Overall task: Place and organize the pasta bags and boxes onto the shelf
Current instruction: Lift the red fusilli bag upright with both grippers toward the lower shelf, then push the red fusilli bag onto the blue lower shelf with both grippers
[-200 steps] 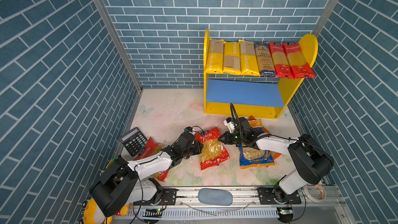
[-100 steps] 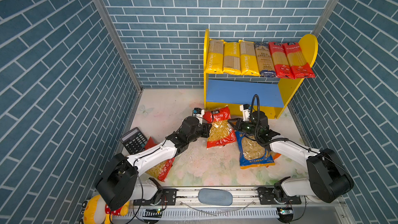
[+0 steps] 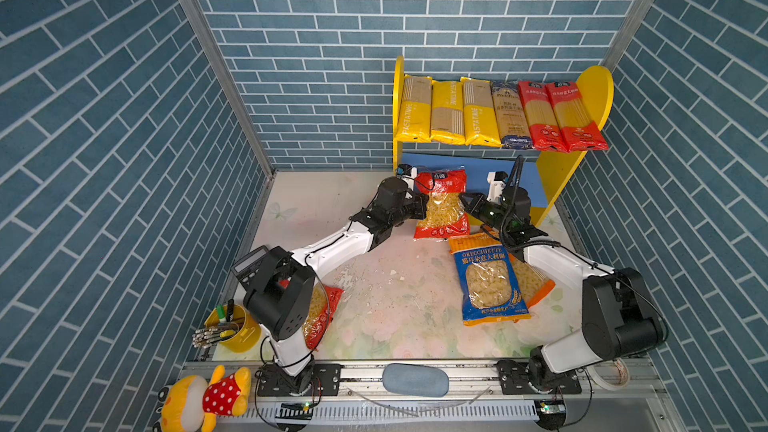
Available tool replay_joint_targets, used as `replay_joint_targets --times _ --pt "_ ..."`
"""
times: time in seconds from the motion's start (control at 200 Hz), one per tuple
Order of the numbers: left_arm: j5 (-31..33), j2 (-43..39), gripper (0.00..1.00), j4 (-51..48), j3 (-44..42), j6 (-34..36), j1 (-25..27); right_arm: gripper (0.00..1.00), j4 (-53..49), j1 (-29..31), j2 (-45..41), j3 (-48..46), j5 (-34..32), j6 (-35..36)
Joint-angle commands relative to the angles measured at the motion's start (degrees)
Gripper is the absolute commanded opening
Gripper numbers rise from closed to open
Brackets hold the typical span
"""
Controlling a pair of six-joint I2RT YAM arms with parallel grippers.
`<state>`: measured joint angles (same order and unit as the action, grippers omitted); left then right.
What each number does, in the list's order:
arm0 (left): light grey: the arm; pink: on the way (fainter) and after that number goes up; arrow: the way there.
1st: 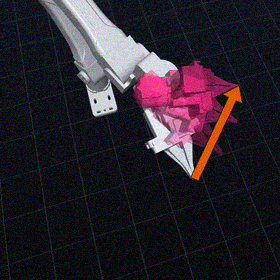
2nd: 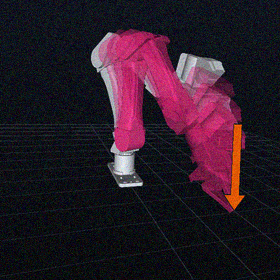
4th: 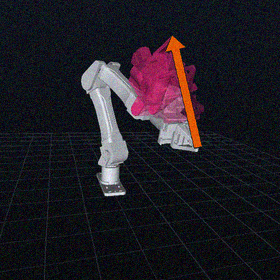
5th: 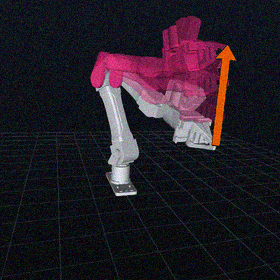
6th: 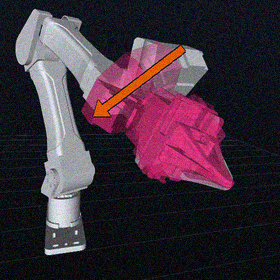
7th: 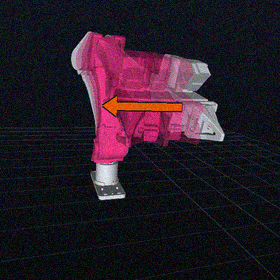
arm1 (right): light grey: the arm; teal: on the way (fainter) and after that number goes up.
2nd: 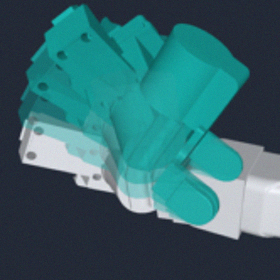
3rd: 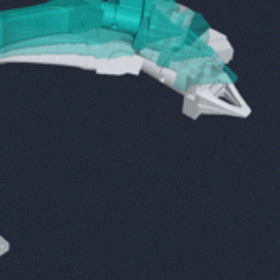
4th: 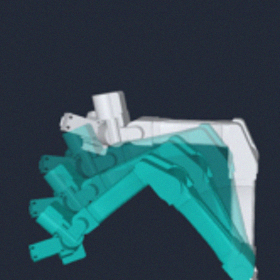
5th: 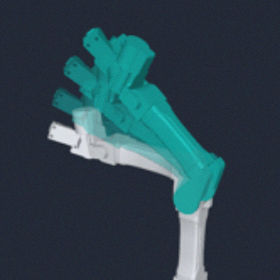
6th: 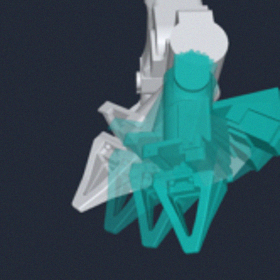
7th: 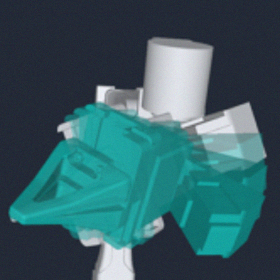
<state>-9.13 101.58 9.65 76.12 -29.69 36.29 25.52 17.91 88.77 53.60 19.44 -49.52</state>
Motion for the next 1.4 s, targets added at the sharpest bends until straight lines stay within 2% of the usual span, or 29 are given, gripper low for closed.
replay_joint_targets --times 0.0,0.09,0.185,0.375,0.44,0.56,0.67,0.87,1.07,1.155,1.24,1.396 --pt "1.4 2.4 0.00 -0.3 6.2 -0.8 -1.3 0.00 5.4 -0.5 2.8 6.8 -3.3 -4.1" --pt "4.3 5.1 0.00 -1.3 8.9 -2.0 -1.9 0.01 -0.6 -0.8 4.7 9.2 -7.2 -5.0" --pt "6.2 7.8 0.00 -2.4 11.4 -4.1 -2.7 0.16 -1.1 -1.1 4.6 7.8 -9.3 -5.2" --pt "6.5 10.4 0.00 -2.1 13.5 -10.2 -3.5 0.40 -2.7 -1.5 -0.2 2.1 -8.1 -4.2" --pt "6.3 11.2 0.00 -2.6 14.8 -11.9 -3.5 0.45 -4.1 -1.5 -2.0 -0.4 -5.5 -2.9" --pt "5.7 12.5 0.00 -4.6 17.3 -14.8 -3.6 0.49 -8.8 -1.9 -3.9 -4.7 1.3 0.4" --pt "6.1 13.0 0.00 -6.6 19.0 -15.6 -3.8 0.51 -5.6 -1.9 -4.7 -10.6 8.4 1.3" --pt "7.0 13.3 0.00 -7.4 19.8 -16.3 -4.1 0.64 -4.9 -1.9 -3.6 -12.7 13.6 4.1" --pt "7.9 14.0 0.00 -8.5 20.9 -15.6 -4.1 0.62 5.5 -1.9 3.7 -9.5 16.7 -0.5" --pt "7.8 13.8 0.03 -9.3 21.6 -14.5 -4.0 0.46 10.3 -1.9 4.3 -9.0 16.9 -4.8" --pt "8.3 13.3 0.14 -12.2 23.8 -9.9 -3.7 0.30 14.4 -1.9 2.4 -9.6 16.1 -9.4" --pt "8.3 10.4 0.31 -13.5 22.7 -6.0 -3.5 0.14 17.0 -1.8 -2.3 -9.1 12.8 -14.4"
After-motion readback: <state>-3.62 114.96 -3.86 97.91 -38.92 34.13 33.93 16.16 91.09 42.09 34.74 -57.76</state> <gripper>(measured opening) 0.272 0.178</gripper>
